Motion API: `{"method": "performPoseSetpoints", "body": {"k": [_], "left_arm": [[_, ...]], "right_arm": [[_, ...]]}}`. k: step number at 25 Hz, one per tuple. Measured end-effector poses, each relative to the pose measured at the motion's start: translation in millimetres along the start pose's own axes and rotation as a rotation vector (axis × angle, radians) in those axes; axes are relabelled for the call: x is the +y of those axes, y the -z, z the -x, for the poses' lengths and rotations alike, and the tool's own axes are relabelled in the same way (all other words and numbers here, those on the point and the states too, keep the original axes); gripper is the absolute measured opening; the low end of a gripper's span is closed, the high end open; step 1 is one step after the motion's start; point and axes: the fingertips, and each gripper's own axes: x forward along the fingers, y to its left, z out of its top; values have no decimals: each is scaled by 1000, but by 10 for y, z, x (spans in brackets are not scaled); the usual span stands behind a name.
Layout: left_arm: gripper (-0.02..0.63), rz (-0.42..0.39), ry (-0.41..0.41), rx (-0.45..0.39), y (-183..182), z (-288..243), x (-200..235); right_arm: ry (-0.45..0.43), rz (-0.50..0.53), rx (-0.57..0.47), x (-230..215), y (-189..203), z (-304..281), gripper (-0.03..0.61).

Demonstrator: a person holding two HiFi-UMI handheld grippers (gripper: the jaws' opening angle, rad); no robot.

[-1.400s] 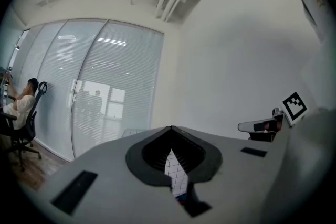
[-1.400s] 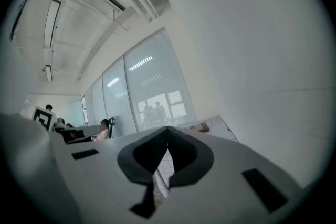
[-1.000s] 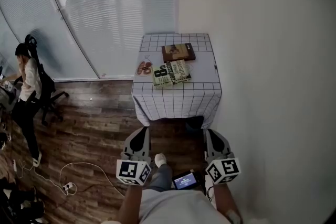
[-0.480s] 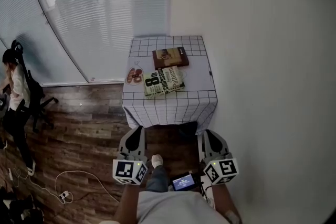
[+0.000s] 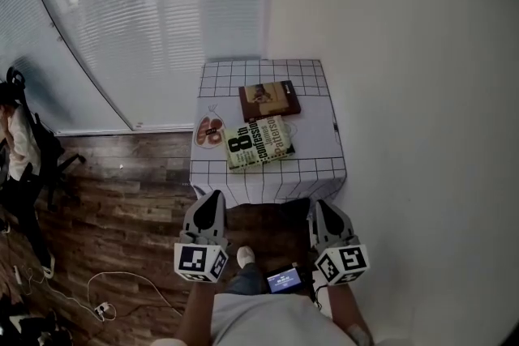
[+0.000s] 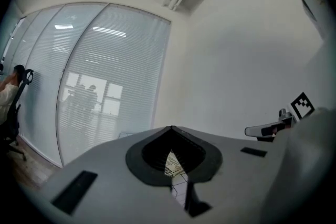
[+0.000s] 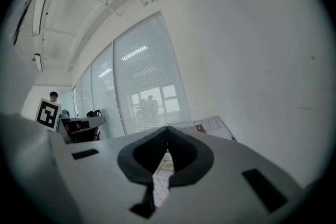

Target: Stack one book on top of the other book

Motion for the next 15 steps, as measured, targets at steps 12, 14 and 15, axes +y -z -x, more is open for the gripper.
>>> {"method": "performPoseSetpoints", "body": {"k": [12, 14, 15], "left_arm": [[8, -9, 3, 20, 79, -546, 525], [8, -13, 3, 23, 94, -586, 544], [8, -13, 1, 25, 105, -612, 559]], "right_arm": [[15, 35, 37, -58, 59, -803, 8], [19, 38, 45, -97, 77, -870, 8], [21, 40, 47, -116, 78, -912, 7]]}}
